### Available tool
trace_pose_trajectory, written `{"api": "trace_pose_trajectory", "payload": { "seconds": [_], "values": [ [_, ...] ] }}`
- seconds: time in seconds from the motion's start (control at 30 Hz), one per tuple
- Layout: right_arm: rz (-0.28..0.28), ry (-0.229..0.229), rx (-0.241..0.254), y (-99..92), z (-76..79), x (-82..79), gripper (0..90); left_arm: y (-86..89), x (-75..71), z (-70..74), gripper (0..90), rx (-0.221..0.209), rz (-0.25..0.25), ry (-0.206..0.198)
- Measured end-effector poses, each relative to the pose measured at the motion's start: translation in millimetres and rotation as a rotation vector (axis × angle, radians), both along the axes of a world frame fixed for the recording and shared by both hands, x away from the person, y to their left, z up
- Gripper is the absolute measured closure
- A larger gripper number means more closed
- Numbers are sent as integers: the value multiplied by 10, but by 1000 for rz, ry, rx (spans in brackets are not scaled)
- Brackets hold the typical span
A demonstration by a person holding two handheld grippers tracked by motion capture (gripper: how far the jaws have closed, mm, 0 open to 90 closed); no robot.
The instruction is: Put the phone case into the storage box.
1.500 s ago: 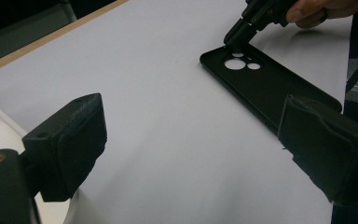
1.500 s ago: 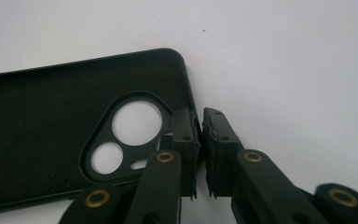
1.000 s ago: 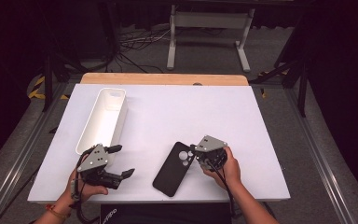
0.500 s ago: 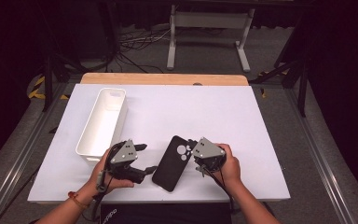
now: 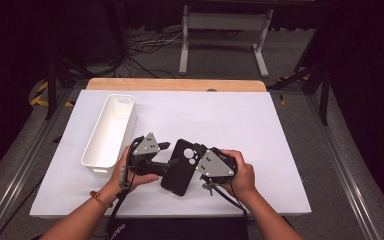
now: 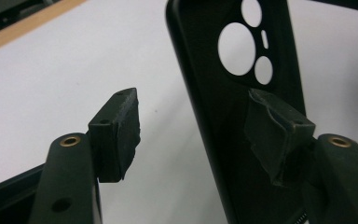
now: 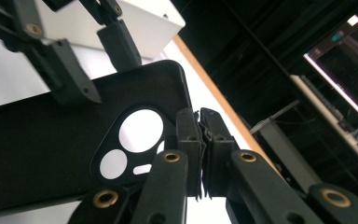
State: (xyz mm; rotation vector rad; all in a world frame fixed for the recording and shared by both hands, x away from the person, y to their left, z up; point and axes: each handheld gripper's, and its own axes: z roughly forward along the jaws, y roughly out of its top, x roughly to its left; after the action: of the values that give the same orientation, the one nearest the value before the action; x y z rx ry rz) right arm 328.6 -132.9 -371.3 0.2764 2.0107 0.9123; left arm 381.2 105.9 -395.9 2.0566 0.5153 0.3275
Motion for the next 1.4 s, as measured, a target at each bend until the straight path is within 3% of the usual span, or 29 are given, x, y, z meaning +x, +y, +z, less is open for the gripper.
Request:
{"api": "trace_pose_trajectory", "payload": {
  "seconds": [0.1,0.53,0.73,0.87,1.07,1.27,1.4],
  "values": [
    [10,-25,6,22,50,12,881,21,32,53,387,-8,11,-23],
    [25,-128,-55,137,93,-4,875,26,122,99,590,-50,-11,-5],
    [27,-139,-65,154,103,-15,875,44,113,115,681,-63,-19,-25],
    [34,-149,-68,164,120,-25,875,62,128,129,641,-86,-24,-24],
    [44,-163,-76,168,160,-26,875,64,119,214,700,-110,-36,-47],
    [50,-175,-66,158,204,-30,874,93,125,266,736,-145,-47,-30],
    [57,-180,-58,150,218,-36,872,124,123,292,765,-159,-51,-41]
  ]
}}
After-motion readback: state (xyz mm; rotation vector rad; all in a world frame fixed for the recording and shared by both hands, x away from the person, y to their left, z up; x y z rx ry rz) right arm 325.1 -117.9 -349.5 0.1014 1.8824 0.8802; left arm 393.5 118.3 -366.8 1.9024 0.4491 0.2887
